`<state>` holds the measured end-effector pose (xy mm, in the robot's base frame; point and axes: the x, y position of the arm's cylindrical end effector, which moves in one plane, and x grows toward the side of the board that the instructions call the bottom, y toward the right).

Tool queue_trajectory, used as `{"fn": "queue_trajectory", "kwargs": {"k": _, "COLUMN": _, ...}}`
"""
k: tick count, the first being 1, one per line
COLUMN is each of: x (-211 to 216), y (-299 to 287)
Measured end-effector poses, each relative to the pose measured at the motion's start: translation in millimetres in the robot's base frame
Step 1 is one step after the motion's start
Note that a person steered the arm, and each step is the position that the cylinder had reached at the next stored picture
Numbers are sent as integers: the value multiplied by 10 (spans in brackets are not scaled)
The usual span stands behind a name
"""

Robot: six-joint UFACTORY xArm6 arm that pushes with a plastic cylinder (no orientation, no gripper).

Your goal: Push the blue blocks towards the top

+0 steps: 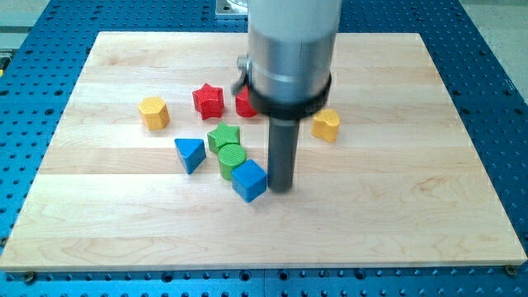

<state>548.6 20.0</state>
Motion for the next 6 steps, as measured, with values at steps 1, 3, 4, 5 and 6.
{"fn": "queue_trajectory", "kwargs": {"k": 1, "x": 278, "y": -197}}
{"fn": "queue_trajectory", "kwargs": {"k": 3, "x": -407, "y": -586}}
{"fn": "queue_trajectory", "kwargs": {"k": 4, "x": 12, "y": -773}}
{"fn": "queue_trajectory", "kwargs": {"k": 5, "x": -103, "y": -1352}}
{"fn": "queue_trajectory", "kwargs": {"k": 6, "x": -609, "y": -929}}
